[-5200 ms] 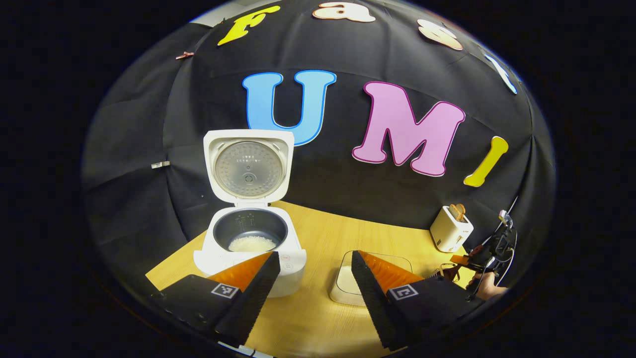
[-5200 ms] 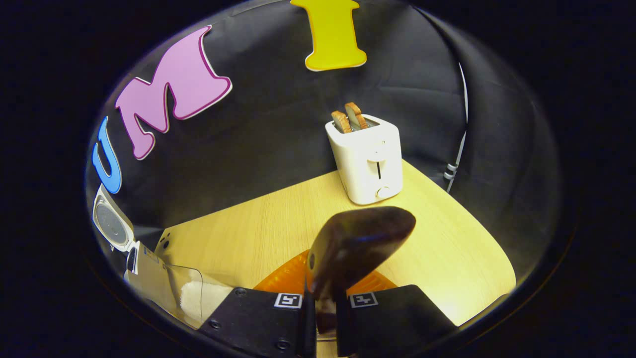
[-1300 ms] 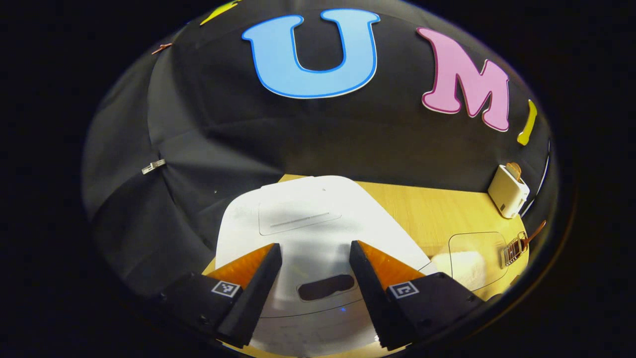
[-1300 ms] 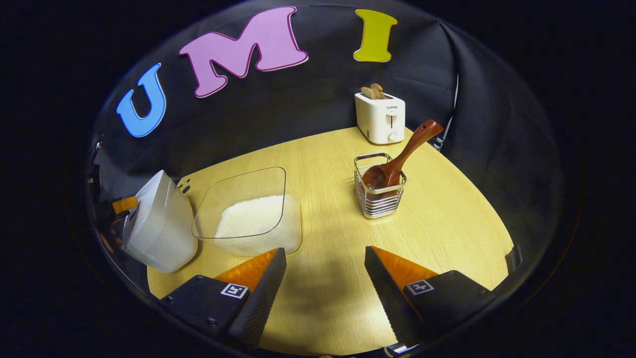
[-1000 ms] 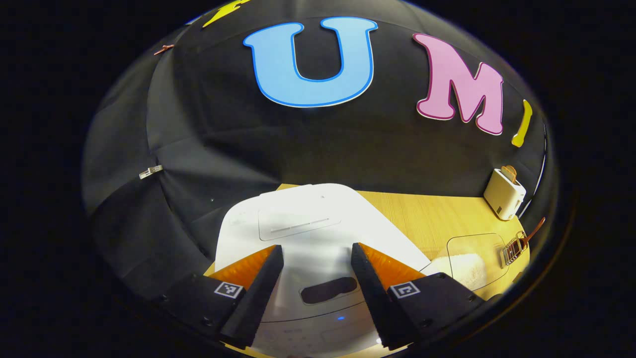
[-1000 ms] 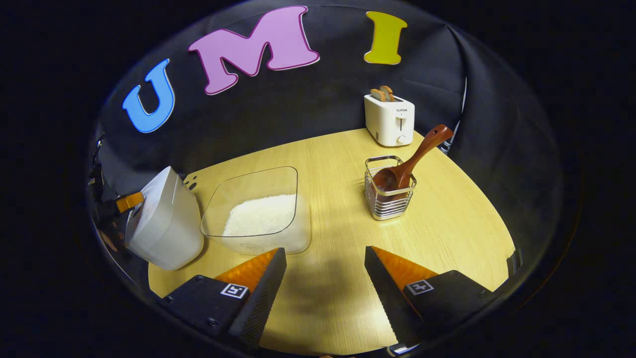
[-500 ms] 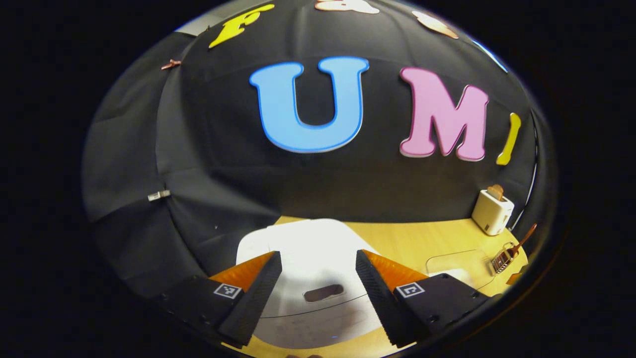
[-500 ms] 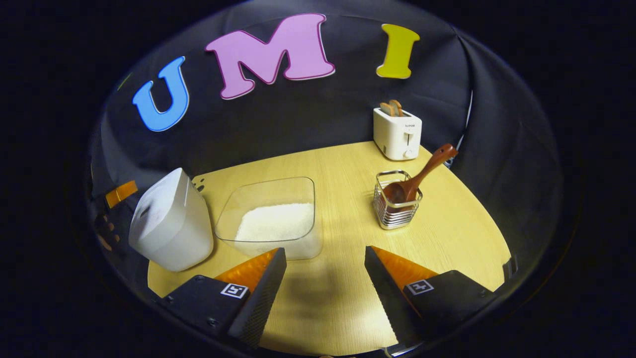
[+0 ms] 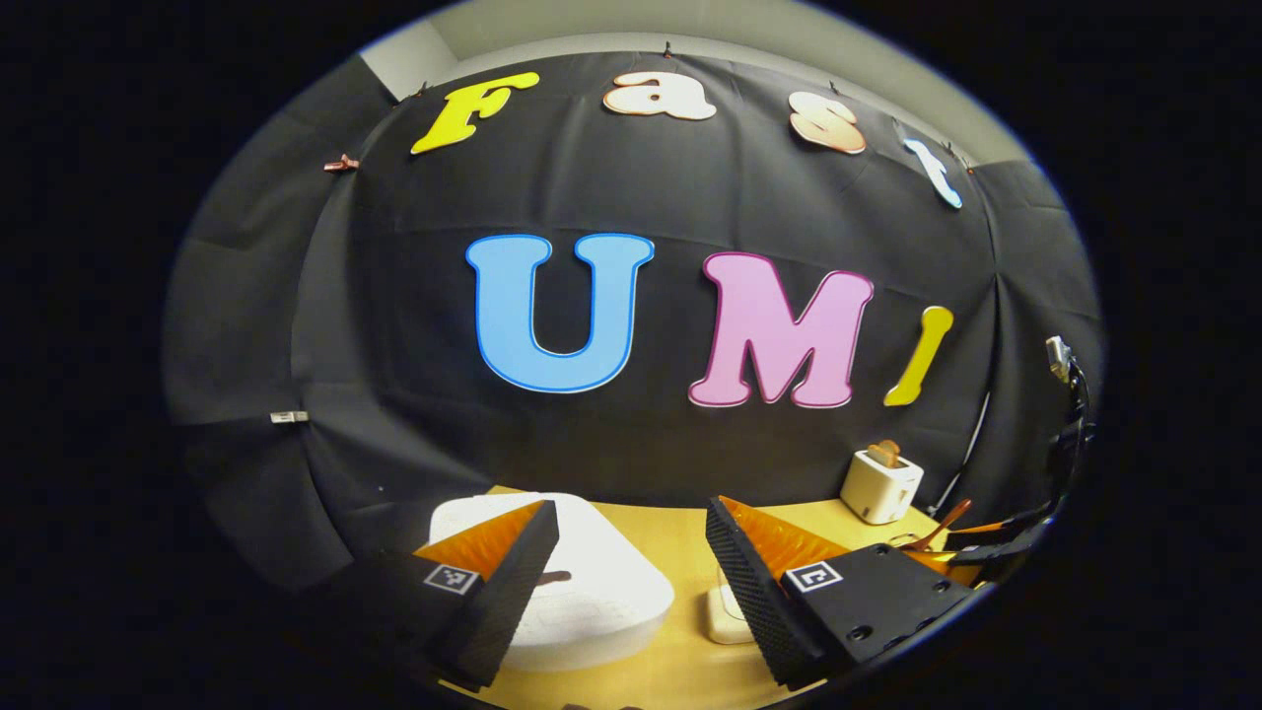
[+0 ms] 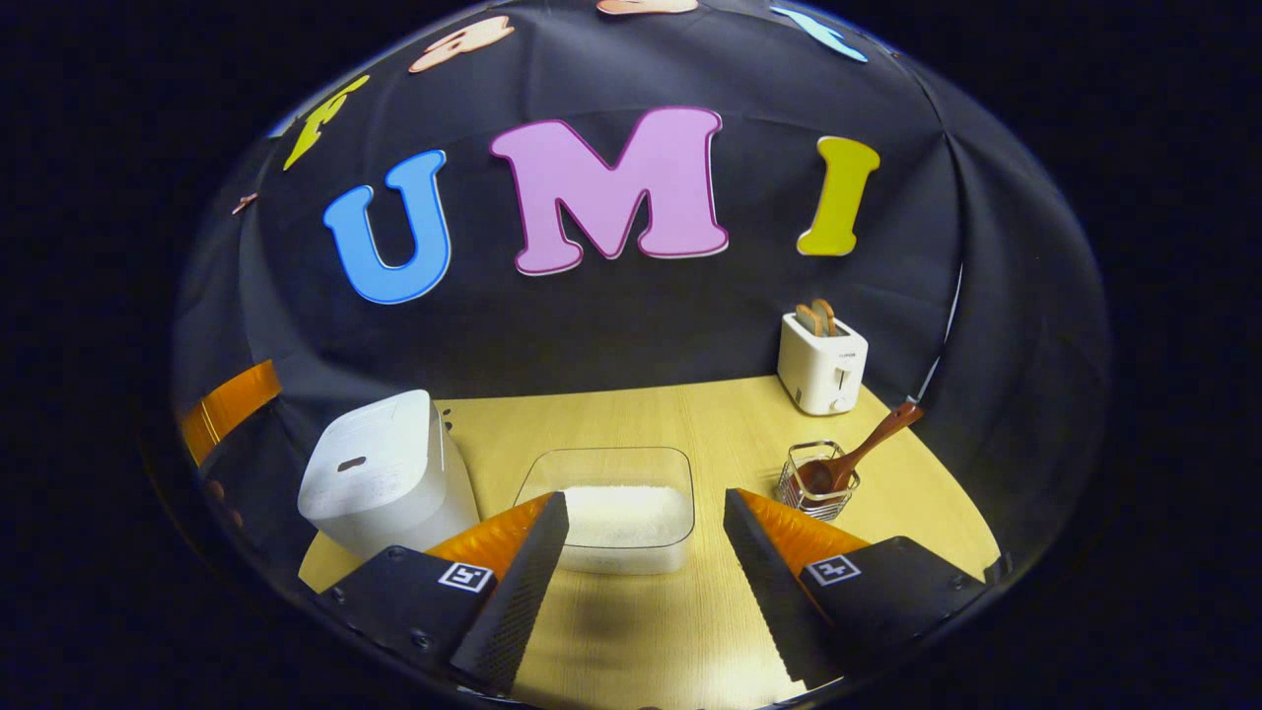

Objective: Close the left gripper, press the button to open the rice cooker; take a wooden spoon from the chopstick holder with the right hand, scoop a spoonful of rice and pour it into the rice cooker, then put the wooden spoon back into the chopstick holder.

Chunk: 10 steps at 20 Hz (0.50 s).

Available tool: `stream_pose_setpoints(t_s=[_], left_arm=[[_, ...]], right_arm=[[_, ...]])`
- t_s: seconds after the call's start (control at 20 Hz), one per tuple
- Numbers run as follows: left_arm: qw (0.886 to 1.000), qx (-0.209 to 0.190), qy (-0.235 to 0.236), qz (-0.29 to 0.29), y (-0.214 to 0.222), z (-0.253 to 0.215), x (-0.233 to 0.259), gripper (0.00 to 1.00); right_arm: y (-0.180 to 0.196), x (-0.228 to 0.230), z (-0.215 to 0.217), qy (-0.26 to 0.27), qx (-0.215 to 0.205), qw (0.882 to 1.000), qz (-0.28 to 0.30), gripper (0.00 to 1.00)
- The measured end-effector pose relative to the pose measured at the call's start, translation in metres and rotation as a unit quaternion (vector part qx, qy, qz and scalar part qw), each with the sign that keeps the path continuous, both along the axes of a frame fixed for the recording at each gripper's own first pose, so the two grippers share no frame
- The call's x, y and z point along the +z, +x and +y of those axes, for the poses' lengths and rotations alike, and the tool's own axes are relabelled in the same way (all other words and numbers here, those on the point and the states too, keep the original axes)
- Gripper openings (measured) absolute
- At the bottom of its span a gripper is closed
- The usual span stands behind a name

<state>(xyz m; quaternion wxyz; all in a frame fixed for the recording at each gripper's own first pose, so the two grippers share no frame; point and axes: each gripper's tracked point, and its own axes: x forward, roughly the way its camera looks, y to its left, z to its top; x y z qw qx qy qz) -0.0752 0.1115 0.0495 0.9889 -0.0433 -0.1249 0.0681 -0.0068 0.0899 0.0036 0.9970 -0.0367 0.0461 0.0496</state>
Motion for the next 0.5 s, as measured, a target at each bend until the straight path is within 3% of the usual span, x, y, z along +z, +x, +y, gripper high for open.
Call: stream_pose_setpoints(t_s=[0.2, 0.35, 0.5], left_arm=[[0.999, -0.038, 0.001, 0.021, -0.014, -0.014, -0.031, 0.97], [0.998, -0.050, -0.006, 0.040, -0.014, -0.015, -0.047, 0.97], [0.998, -0.055, -0.002, 0.037, -0.016, -0.013, -0.044, 0.95]], right_arm=[[-0.032, -0.025, 0.013, 0.013, 0.013, 1.000, 0.015, 0.98], [-0.043, -0.044, 0.022, 0.015, 0.020, 0.999, 0.042, 0.98], [-0.047, -0.041, 0.027, 0.002, 0.019, 0.999, 0.030, 0.98]])
